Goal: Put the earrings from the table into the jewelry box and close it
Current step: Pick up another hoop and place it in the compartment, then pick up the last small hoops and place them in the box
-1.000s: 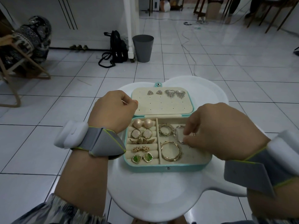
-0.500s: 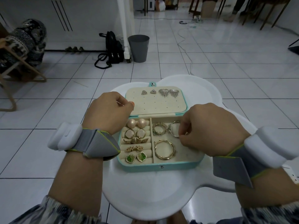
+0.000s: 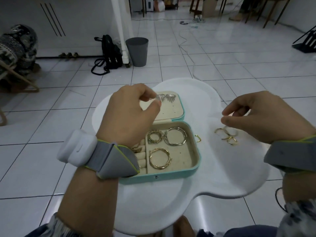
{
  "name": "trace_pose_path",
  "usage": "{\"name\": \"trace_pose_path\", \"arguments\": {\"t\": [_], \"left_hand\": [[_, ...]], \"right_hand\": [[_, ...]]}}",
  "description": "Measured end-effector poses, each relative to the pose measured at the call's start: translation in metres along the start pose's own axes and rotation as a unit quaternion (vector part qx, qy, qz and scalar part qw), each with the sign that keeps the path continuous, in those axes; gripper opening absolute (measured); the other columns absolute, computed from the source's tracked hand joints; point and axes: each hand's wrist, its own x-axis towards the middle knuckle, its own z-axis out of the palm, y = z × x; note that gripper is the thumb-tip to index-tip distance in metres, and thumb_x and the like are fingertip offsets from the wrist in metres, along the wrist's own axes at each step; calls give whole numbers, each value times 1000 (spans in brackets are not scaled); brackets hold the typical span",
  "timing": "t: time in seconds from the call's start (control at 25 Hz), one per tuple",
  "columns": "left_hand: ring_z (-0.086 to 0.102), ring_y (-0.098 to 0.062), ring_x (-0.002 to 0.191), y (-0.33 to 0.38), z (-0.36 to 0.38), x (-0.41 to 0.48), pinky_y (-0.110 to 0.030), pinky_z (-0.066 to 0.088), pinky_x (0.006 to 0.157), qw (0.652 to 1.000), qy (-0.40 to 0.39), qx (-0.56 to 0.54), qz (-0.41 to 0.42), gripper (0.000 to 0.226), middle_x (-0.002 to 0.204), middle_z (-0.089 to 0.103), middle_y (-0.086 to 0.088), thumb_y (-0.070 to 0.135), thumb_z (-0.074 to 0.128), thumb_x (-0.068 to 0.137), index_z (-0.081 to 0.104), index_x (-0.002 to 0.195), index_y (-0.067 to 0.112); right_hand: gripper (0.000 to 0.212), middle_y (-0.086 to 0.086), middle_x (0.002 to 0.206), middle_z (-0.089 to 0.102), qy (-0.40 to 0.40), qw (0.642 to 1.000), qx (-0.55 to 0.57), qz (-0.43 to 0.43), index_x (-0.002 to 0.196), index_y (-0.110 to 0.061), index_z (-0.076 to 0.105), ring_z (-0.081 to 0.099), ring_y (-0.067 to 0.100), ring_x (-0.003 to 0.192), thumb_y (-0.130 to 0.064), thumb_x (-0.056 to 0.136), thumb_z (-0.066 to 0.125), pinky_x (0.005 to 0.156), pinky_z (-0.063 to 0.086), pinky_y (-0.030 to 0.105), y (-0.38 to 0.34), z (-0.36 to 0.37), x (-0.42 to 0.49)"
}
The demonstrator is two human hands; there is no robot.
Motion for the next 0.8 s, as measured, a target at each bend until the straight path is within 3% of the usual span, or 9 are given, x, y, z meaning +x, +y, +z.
{"name": "trace_pose_path", "arguments": {"t": [0.16, 0.32, 0.48, 0.64, 0.8], "left_hand": [[50, -10, 98, 33, 27, -8, -25, 39, 84, 996, -48, 8, 72, 13, 96, 62, 10, 30, 63, 82, 67, 94, 33], [42, -24, 112, 49, 56, -12, -34, 35, 95, 973, -136, 134, 130, 21, 107, 60, 7, 35, 59, 84, 66, 104, 36], [32, -24, 115, 59, 77, -18, -30, 23, 84, 950, -172, 222, 134, 27, 117, 56, 9, 34, 52, 90, 59, 116, 35], [30, -24, 115, 69, 89, -23, -28, 16, 79, 946, -172, 233, 147, 30, 115, 56, 8, 28, 48, 93, 57, 120, 33], [30, -25, 110, 75, 106, -28, -29, 10, 70, 936, -168, 250, 182, 26, 108, 58, 6, 17, 47, 93, 62, 111, 29]], "right_hand": [[10, -9, 69, 66, -6, 999, -35, 27, 69, -27, 70, 53, 4, 61, -18, 72, 72, 50, 34, 21, 22, -8, -2], [14, -7, 71, 67, -25, 998, -45, 28, 66, -29, 70, 53, 5, 60, -16, 71, 71, 50, 34, 21, 30, -9, -3], [17, -11, 73, 66, -52, 997, -51, 13, 73, -33, 69, 51, 1, 61, -16, 73, 68, 51, 33, 17, 37, -8, -1], [13, -15, 69, 60, -83, 994, -71, -9, 79, -36, 70, 52, 3, 66, -24, 76, 68, 56, 36, 16, 43, -3, 4], [6, -15, 67, 58, -77, 994, -73, -13, 76, -33, 71, 53, 7, 67, -27, 77, 67, 52, 34, 17, 46, -4, 6]]}}
